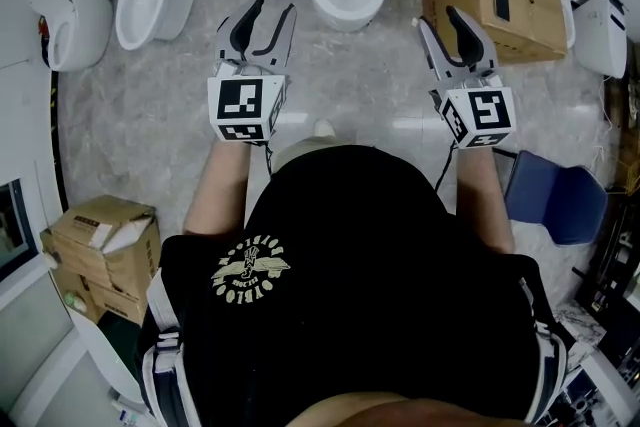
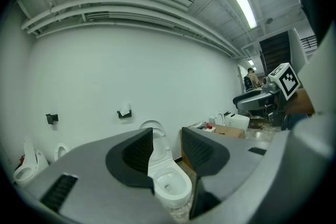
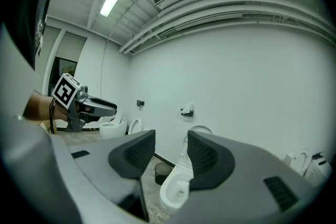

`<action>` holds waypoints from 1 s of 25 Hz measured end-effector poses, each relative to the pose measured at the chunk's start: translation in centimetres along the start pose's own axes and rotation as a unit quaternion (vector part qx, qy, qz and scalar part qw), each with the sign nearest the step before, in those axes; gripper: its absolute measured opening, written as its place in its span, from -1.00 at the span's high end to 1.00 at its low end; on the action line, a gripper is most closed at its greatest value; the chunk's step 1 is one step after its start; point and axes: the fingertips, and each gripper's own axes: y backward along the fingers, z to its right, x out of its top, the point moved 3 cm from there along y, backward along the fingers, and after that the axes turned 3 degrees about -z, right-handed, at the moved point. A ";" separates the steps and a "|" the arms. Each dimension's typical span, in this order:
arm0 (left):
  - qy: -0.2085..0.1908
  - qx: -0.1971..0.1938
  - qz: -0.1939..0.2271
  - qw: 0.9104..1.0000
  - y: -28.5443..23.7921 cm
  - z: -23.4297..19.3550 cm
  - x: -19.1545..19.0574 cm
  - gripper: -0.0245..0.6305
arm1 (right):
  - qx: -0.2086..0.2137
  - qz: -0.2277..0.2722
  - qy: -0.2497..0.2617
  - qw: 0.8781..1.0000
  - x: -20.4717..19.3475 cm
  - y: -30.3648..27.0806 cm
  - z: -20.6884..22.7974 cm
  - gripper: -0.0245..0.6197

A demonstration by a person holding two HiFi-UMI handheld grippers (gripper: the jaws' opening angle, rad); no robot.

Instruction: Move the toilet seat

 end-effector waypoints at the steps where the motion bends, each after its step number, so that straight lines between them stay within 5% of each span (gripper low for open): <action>1: -0.001 -0.001 0.002 1.000 -0.3 -0.7 0.1 0.40 | 0.000 0.002 0.000 1.000 0.4 -0.7 -0.2 0.36; 9: 0.003 -0.013 -0.002 1.000 -3.2 -2.9 -0.2 0.40 | -0.002 -0.011 -0.006 1.000 0.4 -3.6 0.2 0.36; 25: 0.000 -0.009 -0.027 1.000 -13.1 -3.6 0.1 0.40 | 0.007 -0.014 -0.031 0.999 -1.0 -10.9 8.1 0.36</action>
